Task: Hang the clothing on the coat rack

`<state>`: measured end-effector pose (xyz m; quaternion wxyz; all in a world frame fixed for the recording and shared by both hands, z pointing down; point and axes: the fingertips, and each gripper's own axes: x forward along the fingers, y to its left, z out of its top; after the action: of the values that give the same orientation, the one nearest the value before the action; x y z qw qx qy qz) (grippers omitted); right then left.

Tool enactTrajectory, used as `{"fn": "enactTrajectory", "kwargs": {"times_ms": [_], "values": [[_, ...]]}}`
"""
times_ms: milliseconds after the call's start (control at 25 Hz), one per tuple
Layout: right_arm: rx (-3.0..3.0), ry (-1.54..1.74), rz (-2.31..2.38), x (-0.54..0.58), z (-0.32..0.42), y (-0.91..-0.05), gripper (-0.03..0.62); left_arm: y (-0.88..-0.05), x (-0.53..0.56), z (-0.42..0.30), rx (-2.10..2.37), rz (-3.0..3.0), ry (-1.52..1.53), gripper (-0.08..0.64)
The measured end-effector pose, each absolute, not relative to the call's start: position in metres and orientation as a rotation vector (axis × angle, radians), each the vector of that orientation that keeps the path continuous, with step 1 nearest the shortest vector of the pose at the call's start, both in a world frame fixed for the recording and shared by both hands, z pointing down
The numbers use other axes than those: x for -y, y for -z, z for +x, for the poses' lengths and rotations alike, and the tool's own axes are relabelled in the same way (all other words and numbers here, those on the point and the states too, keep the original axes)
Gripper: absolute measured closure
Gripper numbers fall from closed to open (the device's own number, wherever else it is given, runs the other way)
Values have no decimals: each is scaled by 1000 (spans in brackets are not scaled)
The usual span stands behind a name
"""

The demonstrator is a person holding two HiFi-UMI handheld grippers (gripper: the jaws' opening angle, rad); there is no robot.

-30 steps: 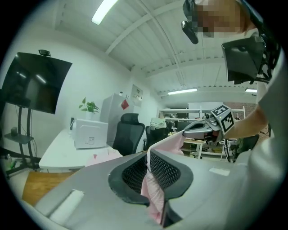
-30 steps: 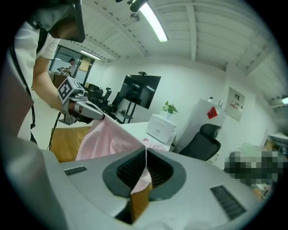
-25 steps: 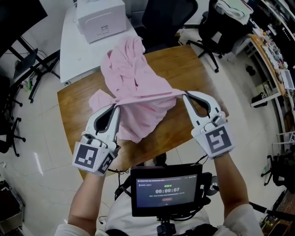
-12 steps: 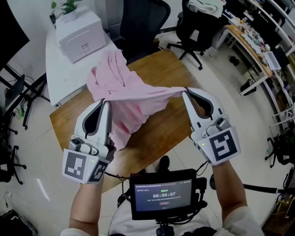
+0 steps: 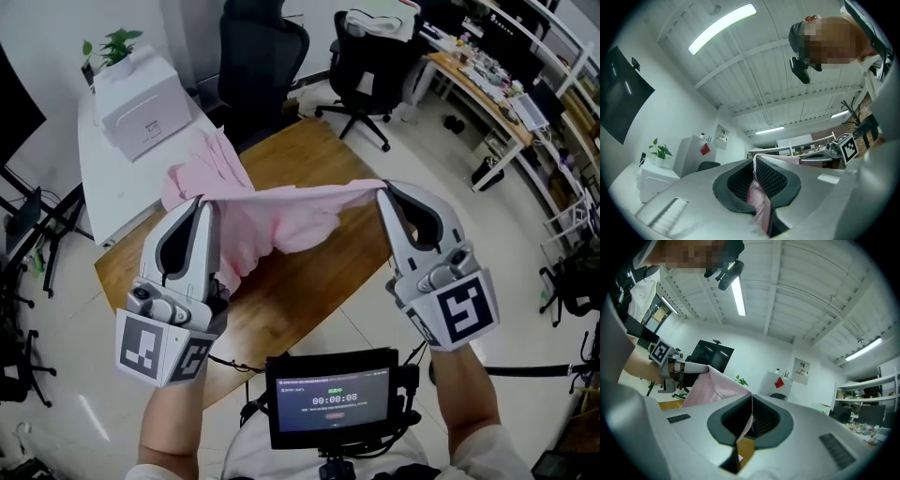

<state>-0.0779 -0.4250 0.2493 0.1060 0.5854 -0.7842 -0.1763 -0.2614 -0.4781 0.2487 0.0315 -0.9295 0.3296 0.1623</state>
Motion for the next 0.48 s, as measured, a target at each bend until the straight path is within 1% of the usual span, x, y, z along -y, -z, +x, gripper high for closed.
{"fn": "enactTrajectory", "kwargs": {"times_ms": [480], "values": [[2289, 635, 1791, 360, -25, -206, 584, -200, 429, -202, -883, -2863, -617, 543]]}}
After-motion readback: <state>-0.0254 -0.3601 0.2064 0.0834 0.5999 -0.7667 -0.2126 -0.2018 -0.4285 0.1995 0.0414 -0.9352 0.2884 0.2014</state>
